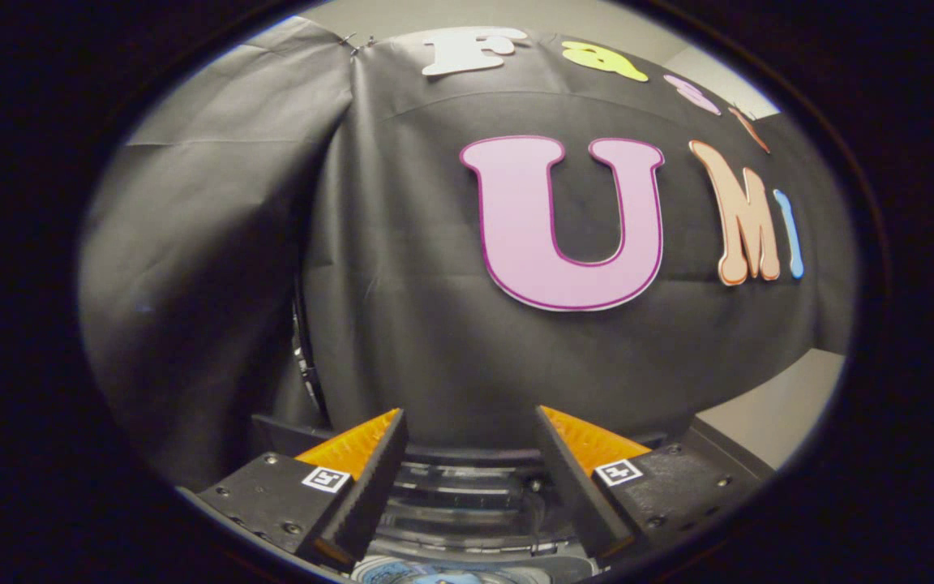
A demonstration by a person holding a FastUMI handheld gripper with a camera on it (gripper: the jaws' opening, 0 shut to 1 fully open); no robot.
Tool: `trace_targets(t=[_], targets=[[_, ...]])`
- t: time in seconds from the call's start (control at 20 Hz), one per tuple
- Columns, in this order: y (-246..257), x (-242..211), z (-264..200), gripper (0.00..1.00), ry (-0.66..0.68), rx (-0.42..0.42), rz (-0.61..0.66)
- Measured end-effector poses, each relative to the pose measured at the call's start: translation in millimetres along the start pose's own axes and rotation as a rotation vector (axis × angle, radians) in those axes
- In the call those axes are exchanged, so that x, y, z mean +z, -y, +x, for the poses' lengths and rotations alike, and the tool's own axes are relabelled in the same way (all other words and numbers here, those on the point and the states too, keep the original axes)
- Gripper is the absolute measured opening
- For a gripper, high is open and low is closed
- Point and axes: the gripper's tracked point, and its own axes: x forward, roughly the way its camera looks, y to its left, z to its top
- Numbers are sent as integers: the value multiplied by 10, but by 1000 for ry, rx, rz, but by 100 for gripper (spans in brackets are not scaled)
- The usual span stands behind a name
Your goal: Put the clothes into the washing machine and then close the washing machine lid.
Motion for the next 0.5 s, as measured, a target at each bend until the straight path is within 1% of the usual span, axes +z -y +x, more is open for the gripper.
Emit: trace_targets(t=[0.05, 0.15, 0.2, 0.25, 0.3, 0.35, 0.4, 0.45, 0.5], targets=[[42, -47, 69, 97, -16, -18, 3], [87, -151, 218, 97, -66, -37, 0], [100, -281, 269, 97, -118, -38, -6], [87, -383, 214, 97, -185, -23, 6], [81, -263, 230, 97, -125, -25, 24], [61, -347, 176, 97, -159, -19, 12], [68, -333, 167, 97, -150, -9, -4], [79, -335, 142, 97, -163, -7, 16], [56, -324, 74, 97, -177, 3, 10]])
